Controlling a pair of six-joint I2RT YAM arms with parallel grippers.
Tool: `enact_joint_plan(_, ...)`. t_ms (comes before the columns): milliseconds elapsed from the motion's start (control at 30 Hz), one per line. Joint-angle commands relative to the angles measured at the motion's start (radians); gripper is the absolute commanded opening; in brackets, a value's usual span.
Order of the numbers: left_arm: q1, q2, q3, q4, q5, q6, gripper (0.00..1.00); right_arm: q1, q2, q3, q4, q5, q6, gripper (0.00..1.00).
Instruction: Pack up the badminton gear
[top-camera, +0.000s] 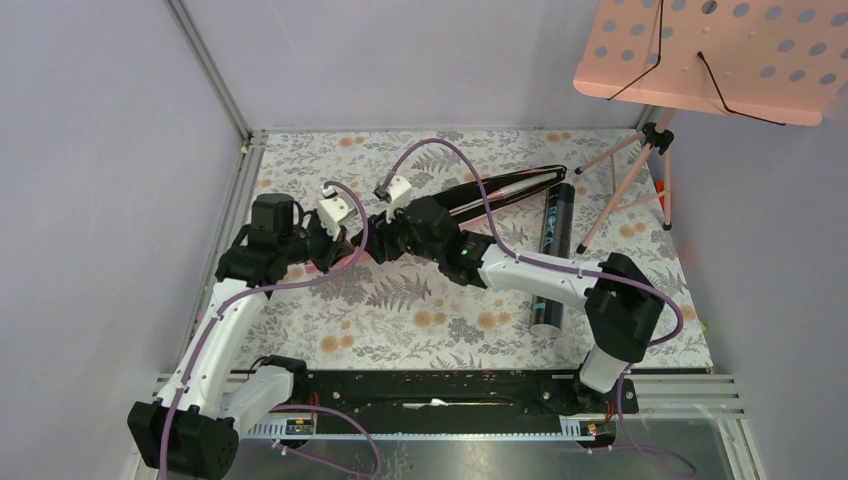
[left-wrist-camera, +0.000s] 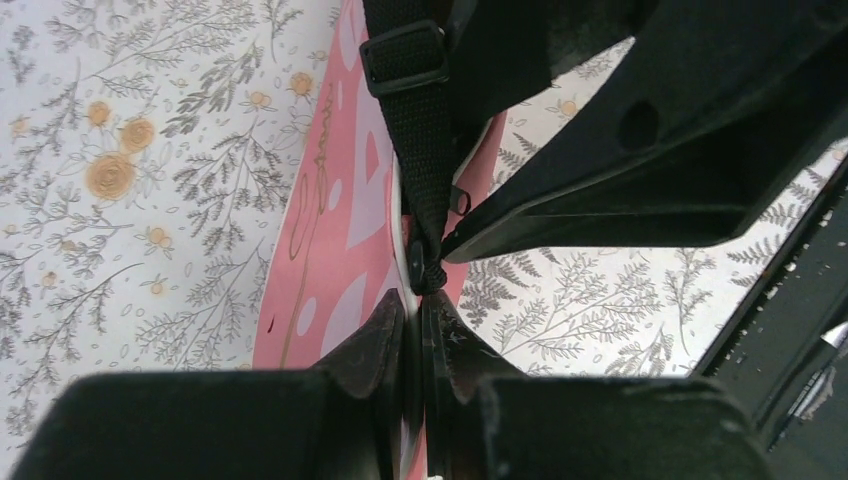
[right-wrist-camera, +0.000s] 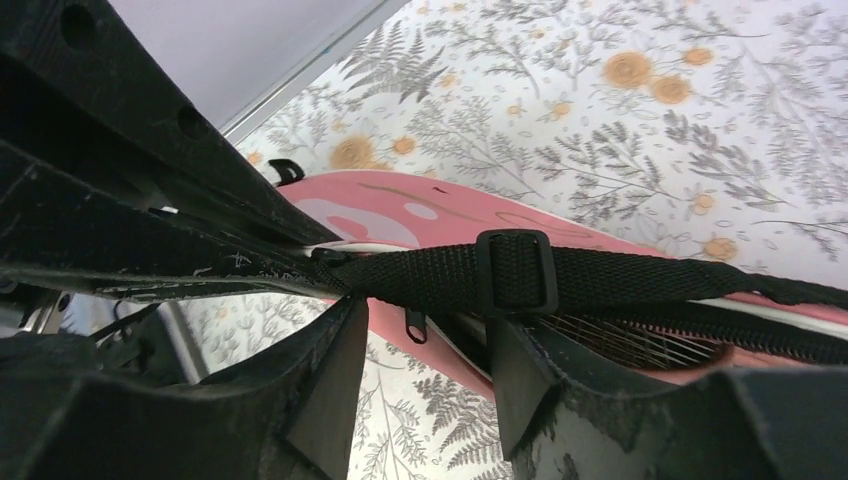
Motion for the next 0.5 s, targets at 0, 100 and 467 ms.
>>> enact_joint_plan(0,-0.026,-0.043,-0.003,0.091,0.041,0.004,0.00,0.022,-0.003,0.041,0.000,0.292,-0.038,0.50)
enact_joint_plan(100,-0.029,-0.060,-0.020,0.091,0.034,0.017,0.00,0.031,-0.032,0.023,-0.017,0.366,-0.066,0.42)
enact_joint_plan(467,-0.039,-0.059,-0.030,0.091,0.032,0.030,0.00,0.045,-0.031,0.057,-0.084,0.256,-0.148,0.07)
